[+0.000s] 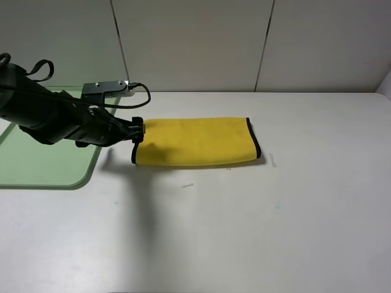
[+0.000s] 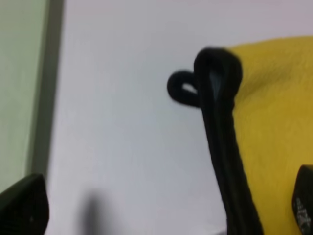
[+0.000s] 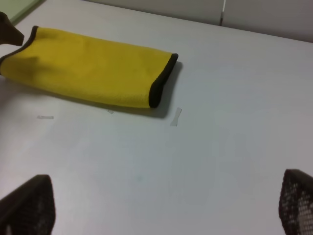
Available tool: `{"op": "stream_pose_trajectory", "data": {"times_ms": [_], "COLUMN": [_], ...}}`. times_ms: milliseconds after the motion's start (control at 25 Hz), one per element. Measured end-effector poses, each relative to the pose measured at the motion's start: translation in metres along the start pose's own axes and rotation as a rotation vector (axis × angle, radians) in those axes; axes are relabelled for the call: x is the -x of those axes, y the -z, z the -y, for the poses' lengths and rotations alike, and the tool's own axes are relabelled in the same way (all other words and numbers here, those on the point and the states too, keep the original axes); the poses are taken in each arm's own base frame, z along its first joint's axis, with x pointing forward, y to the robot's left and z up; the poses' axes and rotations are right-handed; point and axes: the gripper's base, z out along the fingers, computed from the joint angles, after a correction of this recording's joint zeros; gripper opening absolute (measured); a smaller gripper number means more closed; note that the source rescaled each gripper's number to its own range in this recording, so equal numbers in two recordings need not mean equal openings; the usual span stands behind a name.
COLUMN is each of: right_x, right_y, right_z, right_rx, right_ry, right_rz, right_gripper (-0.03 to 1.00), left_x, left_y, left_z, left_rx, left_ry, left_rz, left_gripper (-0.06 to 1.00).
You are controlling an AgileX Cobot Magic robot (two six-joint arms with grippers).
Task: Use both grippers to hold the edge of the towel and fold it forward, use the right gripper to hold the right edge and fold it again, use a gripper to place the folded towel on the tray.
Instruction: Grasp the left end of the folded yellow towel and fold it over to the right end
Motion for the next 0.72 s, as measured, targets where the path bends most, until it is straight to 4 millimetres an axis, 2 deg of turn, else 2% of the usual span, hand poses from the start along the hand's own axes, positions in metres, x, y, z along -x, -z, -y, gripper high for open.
{"op": "stream_pose_trajectory", "data": {"times_ms": [160,400,720], "right_x": [0.000,0.000,0.000], "right_y": [0.000,0.000,0.000], "right_z": [0.000,0.000,0.000], "right_rx": [0.000,0.000,0.000], "right_ry": [0.000,0.000,0.000], "right_rz": [0.000,-0.003,-0.003], "right_gripper": [1.00,1.00,1.00], "left_x": [0.002,0.017,0.019], "left_y": [-0.001,-0.003,-0.031], "left_z": [0.000,0.007,0.022], "left_rx": [-0.020,-0.062,-0.127], "left_ry": [0.020,0.038,0.036], "left_rz": [-0.028,-0.021,-0.119], "left_gripper": [1.00,1.00,0.99]}}
